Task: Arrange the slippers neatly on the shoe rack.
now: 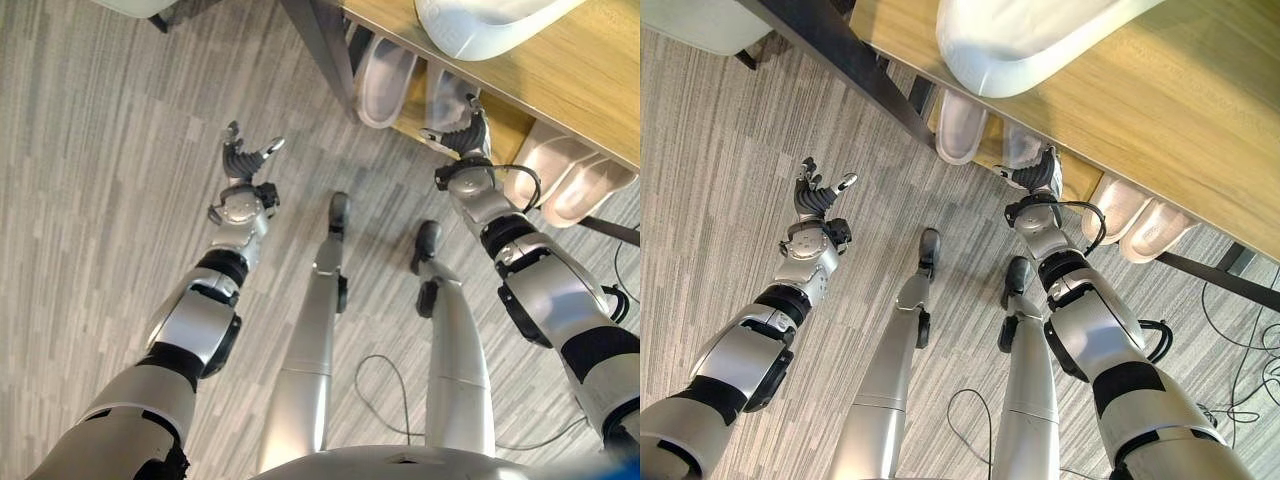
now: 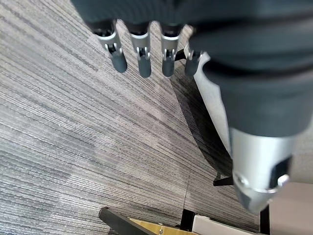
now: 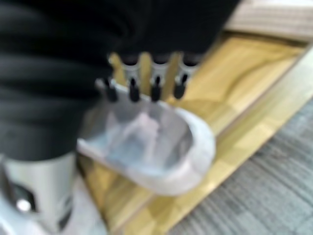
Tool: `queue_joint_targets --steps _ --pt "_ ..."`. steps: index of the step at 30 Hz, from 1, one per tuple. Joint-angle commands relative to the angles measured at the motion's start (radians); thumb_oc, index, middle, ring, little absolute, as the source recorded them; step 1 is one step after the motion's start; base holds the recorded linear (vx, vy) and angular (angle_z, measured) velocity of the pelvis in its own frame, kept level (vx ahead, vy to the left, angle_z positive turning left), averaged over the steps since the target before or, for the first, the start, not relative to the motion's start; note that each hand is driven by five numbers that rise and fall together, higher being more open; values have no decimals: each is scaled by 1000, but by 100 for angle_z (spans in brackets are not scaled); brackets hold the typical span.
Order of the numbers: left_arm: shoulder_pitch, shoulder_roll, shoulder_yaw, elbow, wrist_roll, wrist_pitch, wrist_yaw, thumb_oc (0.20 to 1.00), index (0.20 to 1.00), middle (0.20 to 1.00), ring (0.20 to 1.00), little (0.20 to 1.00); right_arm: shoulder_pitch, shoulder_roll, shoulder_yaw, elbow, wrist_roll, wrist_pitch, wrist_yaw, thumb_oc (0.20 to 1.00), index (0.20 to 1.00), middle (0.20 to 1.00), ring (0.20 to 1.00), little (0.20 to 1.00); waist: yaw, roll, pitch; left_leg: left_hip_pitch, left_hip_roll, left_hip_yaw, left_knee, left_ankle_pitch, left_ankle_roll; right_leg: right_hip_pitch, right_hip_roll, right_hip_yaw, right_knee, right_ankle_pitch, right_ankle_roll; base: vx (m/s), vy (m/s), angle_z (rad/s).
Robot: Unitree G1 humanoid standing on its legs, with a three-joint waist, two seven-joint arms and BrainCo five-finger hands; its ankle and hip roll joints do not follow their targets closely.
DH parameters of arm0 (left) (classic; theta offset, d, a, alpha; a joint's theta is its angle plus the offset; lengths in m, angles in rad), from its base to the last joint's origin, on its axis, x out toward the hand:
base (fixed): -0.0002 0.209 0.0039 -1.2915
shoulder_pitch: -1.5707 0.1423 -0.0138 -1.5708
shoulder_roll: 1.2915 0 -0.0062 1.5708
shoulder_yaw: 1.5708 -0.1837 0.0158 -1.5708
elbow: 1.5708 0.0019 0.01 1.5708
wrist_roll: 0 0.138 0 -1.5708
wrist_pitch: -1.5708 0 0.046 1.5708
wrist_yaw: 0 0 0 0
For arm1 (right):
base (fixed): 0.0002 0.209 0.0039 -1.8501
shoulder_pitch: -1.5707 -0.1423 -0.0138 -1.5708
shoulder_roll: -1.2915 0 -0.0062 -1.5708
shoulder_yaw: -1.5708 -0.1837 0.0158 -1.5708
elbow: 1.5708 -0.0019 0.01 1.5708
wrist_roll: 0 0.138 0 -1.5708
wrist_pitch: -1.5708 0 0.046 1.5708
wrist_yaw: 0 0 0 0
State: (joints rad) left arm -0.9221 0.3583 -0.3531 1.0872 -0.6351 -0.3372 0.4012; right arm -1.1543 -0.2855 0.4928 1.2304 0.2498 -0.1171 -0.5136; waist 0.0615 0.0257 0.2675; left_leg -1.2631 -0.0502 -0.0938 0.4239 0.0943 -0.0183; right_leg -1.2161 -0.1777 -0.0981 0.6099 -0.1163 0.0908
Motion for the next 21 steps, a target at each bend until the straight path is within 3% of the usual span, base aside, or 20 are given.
queue_joint_targets --steps 1,21 --pt "-25 -9 32 84 40 -25 27 1000 1000 1000 1000 1000 -80 78 23 -19 4 -41 45 1000 1000 1000 1000 1000 26 0 2 39 14 80 44 -182 19 66 18 45 -13 -50 24 0 0 0" --pt "-26 -12 34 91 32 -26 18 1000 1000 1000 1000 1000 -82 94 23 -21 31 -50 73 1000 1000 1000 1000 1000 35 -7 -1 43 17 76 47 -182 17 77 17 36 -8 -52 25 0 0 0"
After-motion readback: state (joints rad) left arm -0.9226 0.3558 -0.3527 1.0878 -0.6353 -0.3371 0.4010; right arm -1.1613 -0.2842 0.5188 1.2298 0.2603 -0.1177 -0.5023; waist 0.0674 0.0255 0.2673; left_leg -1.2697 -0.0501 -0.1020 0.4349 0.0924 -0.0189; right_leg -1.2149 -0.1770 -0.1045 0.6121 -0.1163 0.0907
